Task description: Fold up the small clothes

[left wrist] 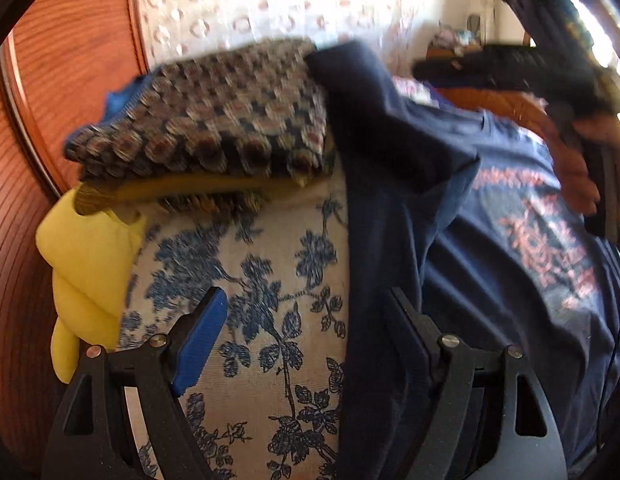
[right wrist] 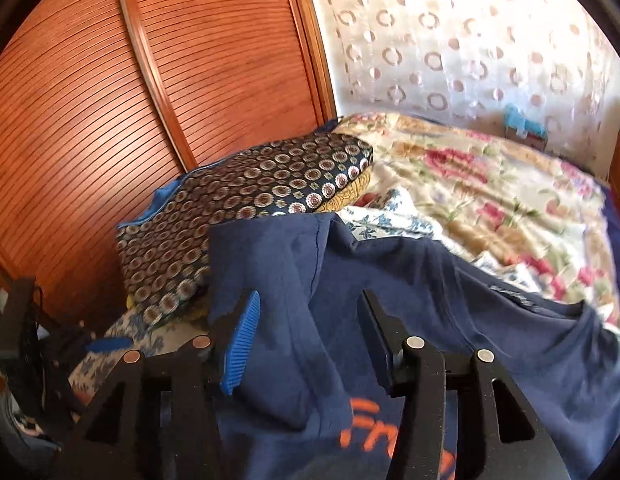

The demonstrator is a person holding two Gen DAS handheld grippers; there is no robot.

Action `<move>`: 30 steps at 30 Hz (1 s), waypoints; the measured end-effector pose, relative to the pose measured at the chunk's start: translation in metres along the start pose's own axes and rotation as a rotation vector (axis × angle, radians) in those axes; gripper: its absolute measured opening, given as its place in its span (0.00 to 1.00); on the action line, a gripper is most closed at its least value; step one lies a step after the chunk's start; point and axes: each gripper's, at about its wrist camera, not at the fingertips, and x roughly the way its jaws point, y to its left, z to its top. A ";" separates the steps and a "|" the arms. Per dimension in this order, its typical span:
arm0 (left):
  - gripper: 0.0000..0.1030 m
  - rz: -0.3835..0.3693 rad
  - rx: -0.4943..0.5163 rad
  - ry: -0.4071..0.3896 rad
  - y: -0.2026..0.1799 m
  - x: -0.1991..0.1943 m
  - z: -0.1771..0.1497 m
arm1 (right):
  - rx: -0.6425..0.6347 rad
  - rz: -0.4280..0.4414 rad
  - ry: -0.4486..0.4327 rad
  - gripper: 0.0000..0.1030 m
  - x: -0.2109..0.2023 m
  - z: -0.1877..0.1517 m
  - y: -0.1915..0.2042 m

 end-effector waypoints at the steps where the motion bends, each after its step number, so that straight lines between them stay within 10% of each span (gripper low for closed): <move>1: 0.78 -0.003 0.001 -0.004 0.000 0.000 0.000 | 0.018 0.012 0.027 0.51 0.015 0.007 -0.002; 12: 0.84 -0.003 0.008 0.002 -0.006 -0.001 0.000 | 0.004 0.048 0.173 0.50 0.074 -0.009 -0.004; 16: 0.84 -0.004 0.008 0.003 -0.005 -0.001 0.001 | -0.055 0.032 0.167 0.09 0.076 -0.006 0.004; 18: 0.84 -0.004 0.008 0.002 -0.006 -0.002 0.000 | -0.080 0.023 0.124 0.06 0.062 -0.005 0.011; 24: 0.84 -0.006 0.008 0.002 -0.006 0.000 0.001 | 0.033 -0.134 -0.119 0.04 -0.005 -0.004 0.000; 30: 0.84 -0.008 0.007 0.002 -0.003 0.001 0.000 | 0.144 -0.239 -0.043 0.19 -0.026 -0.015 -0.026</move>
